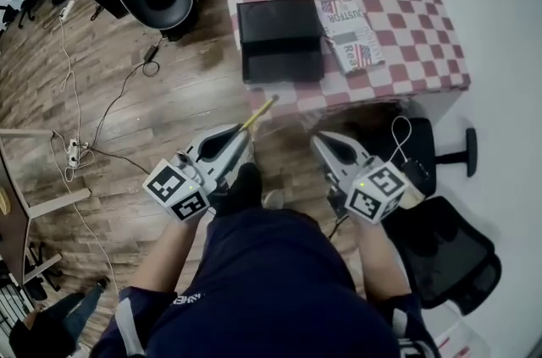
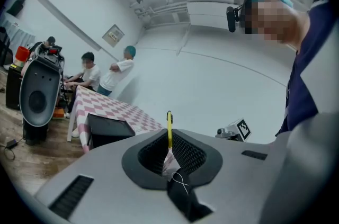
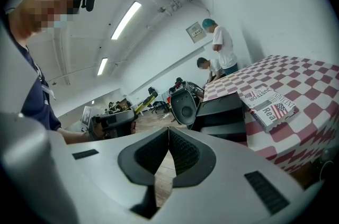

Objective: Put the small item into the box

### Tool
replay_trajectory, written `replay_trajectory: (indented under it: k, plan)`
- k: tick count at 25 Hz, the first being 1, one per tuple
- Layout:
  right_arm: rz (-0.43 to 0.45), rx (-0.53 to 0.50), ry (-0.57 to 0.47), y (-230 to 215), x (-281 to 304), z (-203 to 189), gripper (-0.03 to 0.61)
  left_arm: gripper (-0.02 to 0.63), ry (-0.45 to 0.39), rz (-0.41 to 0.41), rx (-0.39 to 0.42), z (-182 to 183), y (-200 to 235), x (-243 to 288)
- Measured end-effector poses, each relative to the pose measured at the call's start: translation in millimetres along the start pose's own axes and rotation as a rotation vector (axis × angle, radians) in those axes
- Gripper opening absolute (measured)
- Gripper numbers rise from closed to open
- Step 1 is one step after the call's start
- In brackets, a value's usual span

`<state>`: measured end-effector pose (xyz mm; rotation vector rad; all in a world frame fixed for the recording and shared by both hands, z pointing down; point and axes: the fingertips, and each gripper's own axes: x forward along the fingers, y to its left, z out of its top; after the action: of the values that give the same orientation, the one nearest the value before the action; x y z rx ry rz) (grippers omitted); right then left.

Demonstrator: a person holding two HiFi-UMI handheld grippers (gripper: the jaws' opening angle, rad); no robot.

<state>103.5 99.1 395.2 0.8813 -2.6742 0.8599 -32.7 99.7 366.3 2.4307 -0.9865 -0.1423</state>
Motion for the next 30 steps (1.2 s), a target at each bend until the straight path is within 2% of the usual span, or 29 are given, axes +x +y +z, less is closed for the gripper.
replay_trajectory:
  k: [14,23,30]
  plan:
    - [-0.075,0.036,0.036,-53,118,63,0.018,0.046,0.092,-0.052,-0.011,48,142,53]
    - [-0.121,0.069,0.046,-89,136,82,0.018,0.046,0.209,-0.09,-0.001,30,175,96]
    - [-0.104,0.107,0.074,-125,135,76,0.018,0.046,0.316,-0.097,0.045,-6,183,134]
